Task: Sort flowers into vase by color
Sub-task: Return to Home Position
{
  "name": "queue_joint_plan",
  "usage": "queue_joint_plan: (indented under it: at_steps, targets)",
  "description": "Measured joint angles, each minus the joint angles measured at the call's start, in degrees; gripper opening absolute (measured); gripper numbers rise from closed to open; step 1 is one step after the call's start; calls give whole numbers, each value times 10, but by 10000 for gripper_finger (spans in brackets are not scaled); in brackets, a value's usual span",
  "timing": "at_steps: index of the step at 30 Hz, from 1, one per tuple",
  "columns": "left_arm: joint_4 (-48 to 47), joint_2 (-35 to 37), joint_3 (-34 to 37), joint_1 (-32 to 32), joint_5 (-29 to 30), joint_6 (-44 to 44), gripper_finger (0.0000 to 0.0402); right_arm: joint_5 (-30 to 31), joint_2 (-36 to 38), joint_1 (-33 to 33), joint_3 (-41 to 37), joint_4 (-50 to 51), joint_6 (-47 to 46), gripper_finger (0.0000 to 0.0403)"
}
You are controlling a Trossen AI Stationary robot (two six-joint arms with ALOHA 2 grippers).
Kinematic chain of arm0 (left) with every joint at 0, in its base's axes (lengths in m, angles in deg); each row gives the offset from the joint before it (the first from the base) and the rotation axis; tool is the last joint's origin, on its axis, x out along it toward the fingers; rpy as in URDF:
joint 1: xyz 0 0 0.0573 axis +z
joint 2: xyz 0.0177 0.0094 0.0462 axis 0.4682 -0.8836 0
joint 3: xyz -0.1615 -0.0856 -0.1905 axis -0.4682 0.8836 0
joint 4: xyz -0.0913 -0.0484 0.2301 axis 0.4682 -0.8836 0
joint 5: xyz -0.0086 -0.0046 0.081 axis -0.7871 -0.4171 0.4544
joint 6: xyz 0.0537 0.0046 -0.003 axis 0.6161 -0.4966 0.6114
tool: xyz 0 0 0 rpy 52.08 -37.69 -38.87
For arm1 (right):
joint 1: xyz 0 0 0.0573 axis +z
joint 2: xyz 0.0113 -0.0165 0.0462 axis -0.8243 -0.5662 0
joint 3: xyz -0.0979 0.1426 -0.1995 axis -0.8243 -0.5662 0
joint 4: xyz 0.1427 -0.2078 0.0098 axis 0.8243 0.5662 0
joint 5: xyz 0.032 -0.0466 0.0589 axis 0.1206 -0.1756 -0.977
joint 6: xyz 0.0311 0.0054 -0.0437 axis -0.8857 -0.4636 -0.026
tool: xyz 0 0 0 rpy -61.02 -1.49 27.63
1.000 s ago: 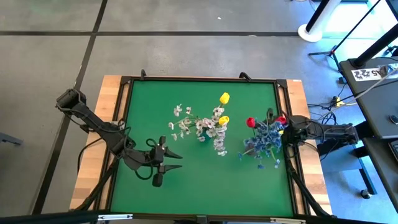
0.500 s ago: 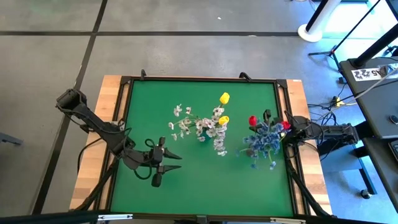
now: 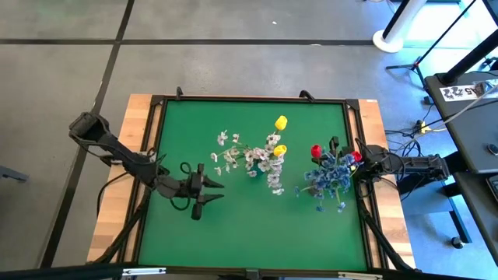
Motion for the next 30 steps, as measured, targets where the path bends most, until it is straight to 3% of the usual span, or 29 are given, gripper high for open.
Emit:
queue_joint_plan:
  at_steps: [6, 11, 17, 21, 24, 30]
  targets:
    - [-14, 75, 56, 49, -16, 6, 78, -1, 0, 0, 0, -1, 0, 18]
    - [-110, 239, 103, 77, -17, 51, 7, -1, 0, 0, 0, -1, 0, 18]
    - [-170, 453, 184, 107, -87, 42, 2, -1, 0, 0, 0, -2, 0, 18]
    - [-235, 553, 214, 123, -91, 45, 3, -2, 0, 0, 0, -2, 0, 18]
    - [-257, 590, 214, 143, -96, 50, 2, -2, 0, 0, 0, -2, 0, 18]
    - [-269, 614, 214, 235, -170, 74, 1, -2, 0, 0, 0, -2, 0, 18]
